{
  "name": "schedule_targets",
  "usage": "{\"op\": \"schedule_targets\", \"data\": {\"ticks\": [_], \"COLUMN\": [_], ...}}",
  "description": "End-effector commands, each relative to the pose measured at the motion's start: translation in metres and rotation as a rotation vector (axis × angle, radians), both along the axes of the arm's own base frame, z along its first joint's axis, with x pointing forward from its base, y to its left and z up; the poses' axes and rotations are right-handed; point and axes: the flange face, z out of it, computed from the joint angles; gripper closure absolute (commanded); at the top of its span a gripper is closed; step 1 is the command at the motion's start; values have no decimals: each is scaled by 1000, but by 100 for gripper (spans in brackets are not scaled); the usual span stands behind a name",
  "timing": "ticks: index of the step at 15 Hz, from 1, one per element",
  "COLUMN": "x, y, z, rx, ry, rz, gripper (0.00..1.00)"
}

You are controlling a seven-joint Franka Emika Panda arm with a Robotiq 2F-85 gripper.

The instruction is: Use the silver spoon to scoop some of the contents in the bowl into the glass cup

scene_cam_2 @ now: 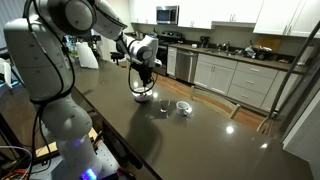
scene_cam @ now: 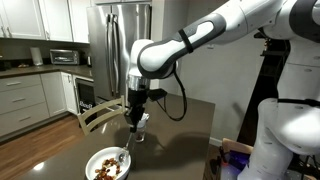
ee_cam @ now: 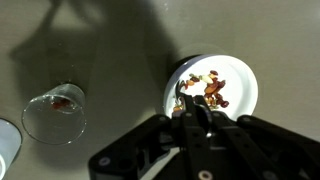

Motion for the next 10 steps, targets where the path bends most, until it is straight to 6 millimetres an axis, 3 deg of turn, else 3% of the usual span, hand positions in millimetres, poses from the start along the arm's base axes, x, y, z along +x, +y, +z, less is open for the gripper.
{"op": "schedule_targets", "data": {"ticks": [1, 7, 10], "x": [20, 34, 39], "y": [3, 11, 5], "z": [-7, -18, -19], "rx": [-25, -75, -29], "ry": [-24, -53, -58], "rz": [40, 85, 69], "gripper": [96, 96, 96]}}
